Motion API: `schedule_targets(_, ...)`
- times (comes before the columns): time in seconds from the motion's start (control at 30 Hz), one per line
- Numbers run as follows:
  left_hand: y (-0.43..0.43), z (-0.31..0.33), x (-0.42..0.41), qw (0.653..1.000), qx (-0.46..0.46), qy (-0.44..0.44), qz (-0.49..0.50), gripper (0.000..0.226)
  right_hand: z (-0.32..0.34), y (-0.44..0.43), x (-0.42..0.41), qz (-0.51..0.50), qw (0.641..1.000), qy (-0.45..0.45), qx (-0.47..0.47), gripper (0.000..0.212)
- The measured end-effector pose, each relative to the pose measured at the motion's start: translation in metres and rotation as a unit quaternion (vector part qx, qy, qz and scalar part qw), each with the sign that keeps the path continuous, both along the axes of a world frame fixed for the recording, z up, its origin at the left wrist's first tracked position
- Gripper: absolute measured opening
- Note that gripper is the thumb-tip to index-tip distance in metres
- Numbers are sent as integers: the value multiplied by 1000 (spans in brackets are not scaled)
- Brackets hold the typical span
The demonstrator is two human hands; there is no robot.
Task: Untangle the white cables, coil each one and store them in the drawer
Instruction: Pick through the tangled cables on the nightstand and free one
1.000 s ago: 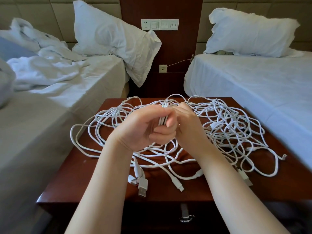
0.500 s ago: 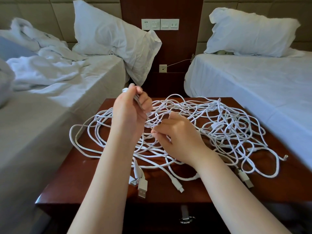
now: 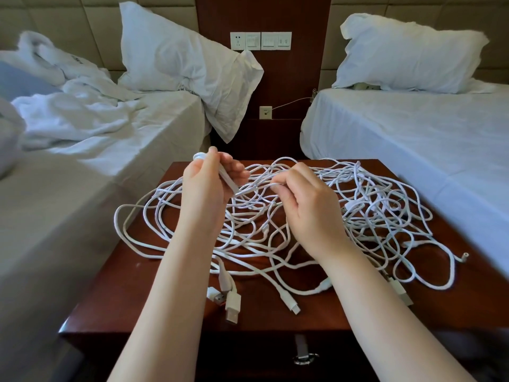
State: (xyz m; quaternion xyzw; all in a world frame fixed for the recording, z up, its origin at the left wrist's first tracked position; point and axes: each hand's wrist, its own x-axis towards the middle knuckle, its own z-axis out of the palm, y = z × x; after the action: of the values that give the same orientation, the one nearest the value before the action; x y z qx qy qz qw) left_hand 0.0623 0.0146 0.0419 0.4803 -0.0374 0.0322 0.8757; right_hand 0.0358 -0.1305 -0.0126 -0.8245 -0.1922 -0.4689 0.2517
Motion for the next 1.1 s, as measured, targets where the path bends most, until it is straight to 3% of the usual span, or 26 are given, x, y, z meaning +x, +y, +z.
schedule_targets(0.13,-5,-4,-7,986,152,-70,20,43,1,3,-3,29,999,-37,17,17)
schedule_targets(0.27,-7,-14,-6,947,301,-101,53,48,5,3,-5,69,995,-66,27,11)
schedule_targets(0.43,-6,-16,-8,918,386,-87,-30,52,6,2,-6,95,993,-60,30,19)
schedule_targets(0.67,-8,-13,-12,916,336,-6,-217,75,8,2,-8,105,994,-14,27,13)
schedule_targets(0.97,6,-10,-13,892,271,-22,-360,72,12,2,-7,141,987,29,76,14)
schedule_targets(1.1,7,-7,-14,893,232,-34,-383,68,12,1,-8,164,976,95,104,22)
